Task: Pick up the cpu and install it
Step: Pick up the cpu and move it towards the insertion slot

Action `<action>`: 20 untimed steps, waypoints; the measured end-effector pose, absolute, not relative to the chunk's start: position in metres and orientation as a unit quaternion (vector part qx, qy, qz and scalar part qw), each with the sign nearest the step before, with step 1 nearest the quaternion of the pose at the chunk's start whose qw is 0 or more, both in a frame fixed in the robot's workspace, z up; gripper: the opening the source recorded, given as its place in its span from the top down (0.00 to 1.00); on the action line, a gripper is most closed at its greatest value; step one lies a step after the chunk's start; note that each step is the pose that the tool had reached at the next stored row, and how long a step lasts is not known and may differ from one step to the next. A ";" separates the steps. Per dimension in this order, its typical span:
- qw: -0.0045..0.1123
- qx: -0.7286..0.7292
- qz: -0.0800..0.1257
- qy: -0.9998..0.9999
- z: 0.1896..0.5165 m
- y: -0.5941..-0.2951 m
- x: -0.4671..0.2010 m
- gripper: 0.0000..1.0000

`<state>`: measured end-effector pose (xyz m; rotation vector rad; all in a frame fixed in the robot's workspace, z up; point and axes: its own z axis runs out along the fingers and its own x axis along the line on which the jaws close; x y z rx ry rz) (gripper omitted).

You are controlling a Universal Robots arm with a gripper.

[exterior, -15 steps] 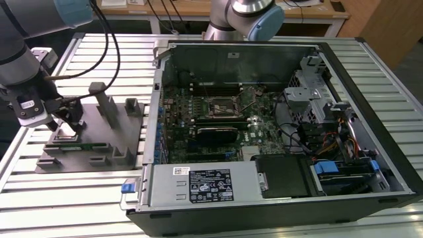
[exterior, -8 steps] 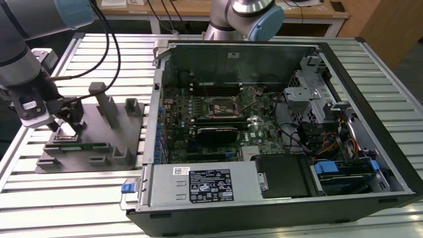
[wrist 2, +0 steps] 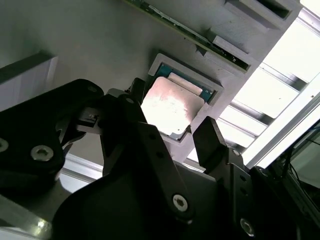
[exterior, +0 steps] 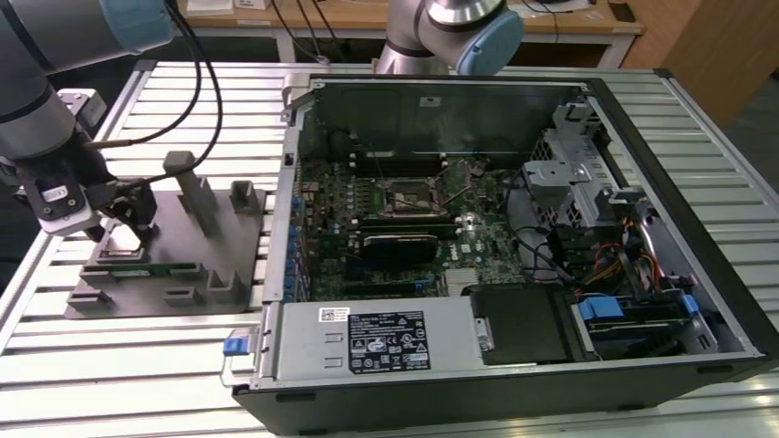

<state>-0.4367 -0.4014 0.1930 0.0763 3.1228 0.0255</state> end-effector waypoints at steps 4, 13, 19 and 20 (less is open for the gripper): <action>0.009 0.013 0.008 1.000 0.191 -0.401 -0.436 0.34; 0.009 0.011 0.008 1.000 0.187 -0.401 -0.436 0.34; 0.009 0.011 0.008 1.000 0.185 -0.401 -0.436 0.34; 0.009 0.011 0.008 1.000 0.184 -0.401 -0.436 0.34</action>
